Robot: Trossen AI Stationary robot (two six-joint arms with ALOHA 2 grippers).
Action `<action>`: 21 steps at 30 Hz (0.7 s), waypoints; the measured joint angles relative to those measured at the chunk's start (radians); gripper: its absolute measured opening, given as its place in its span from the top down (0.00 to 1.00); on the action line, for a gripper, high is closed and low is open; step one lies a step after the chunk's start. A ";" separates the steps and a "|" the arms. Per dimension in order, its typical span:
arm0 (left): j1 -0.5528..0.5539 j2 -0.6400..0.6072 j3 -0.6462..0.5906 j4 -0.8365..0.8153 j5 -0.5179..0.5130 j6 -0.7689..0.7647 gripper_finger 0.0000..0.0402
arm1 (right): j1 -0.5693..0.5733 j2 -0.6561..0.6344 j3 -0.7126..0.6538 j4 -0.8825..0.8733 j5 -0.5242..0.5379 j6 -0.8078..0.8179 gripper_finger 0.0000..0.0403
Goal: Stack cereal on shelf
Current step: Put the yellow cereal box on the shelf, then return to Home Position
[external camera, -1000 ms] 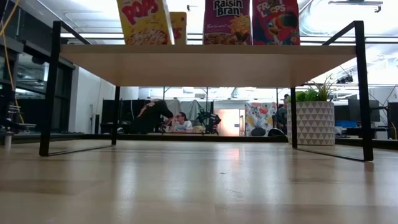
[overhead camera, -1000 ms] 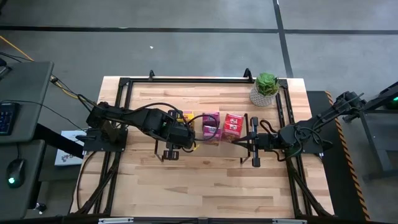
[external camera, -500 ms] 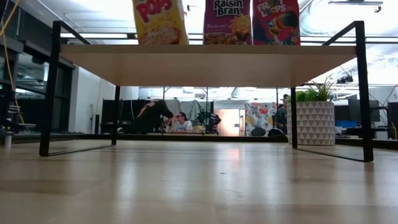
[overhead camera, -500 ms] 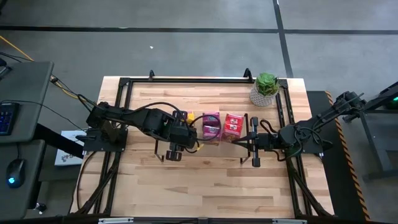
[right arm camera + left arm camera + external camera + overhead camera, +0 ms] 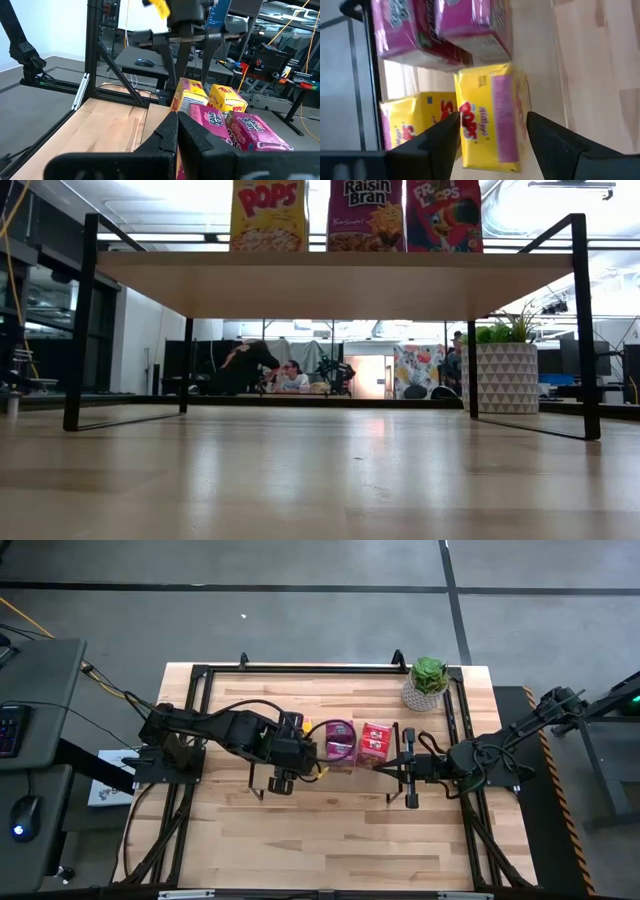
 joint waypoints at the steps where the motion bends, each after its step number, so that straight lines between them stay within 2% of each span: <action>1: 0.000 0.000 0.011 0.000 0.000 0.003 0.45 | 0.000 0.000 0.000 0.000 0.000 0.000 1.00; 9: -0.011 0.000 0.122 -0.038 0.000 -0.018 0.46 | 0.000 0.000 0.000 -0.002 0.000 0.002 1.00; 14: -0.043 -0.026 0.151 -0.071 -0.010 -0.091 0.46 | 0.000 0.000 0.000 -0.006 0.000 0.002 1.00; 16: -0.070 -0.055 0.142 -0.061 -0.070 -0.117 0.46 | 0.000 0.000 0.000 -0.007 0.000 0.002 1.00; 21: -0.186 -0.185 0.041 0.060 -0.342 -0.164 0.46 | 0.000 0.000 0.000 -0.021 -0.001 0.002 1.00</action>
